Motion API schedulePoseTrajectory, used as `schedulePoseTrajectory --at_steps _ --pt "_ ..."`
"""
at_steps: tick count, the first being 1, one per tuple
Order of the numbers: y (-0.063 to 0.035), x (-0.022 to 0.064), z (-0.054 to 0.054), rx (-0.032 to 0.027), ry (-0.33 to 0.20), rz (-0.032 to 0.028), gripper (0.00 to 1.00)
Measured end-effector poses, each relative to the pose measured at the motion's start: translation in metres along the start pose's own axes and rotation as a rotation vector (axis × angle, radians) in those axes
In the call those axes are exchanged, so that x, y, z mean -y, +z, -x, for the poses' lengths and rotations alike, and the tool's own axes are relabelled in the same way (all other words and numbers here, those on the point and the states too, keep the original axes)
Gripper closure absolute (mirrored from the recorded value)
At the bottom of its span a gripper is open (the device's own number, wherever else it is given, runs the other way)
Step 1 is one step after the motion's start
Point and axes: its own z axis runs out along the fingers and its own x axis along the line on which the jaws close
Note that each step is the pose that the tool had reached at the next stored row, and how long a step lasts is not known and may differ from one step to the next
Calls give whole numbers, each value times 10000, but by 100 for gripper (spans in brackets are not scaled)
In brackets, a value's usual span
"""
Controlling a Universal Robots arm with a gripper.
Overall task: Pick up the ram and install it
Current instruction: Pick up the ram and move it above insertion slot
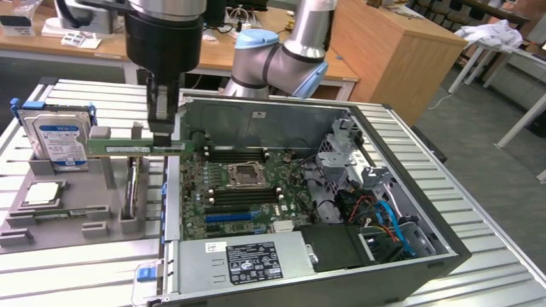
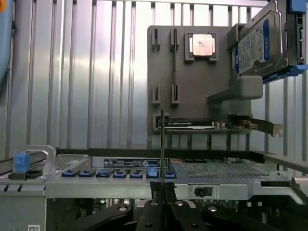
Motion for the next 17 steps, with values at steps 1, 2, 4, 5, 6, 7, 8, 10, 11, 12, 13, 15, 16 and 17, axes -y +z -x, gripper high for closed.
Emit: schedulePoseTrajectory --at_steps 1,2,4,5,6,7,8,10,11,12,13,15,16,17 --pt "-1 19 0 0 0 1 88" --pt "-2 39 0 0 -1 1 88" --pt "-3 78 0 0 0 1 88" --pt "-4 97 -1 0 0 2 88" --pt "-5 115 -1 0 -1 2 88" --pt "-6 135 -1 0 0 3 88" --pt "-7 153 -1 0 -1 3 88" --pt "-8 189 -1 0 0 3 88" --pt "-9 209 -2 0 0 4 88" --pt "-10 228 -2 0 0 4 88" --pt "-11 247 -2 0 0 5 88" --pt "-13 288 -2 0 0 5 88" --pt "-13 308 -2 1 0 5 88" --pt "-14 327 -2 0 -1 5 88"
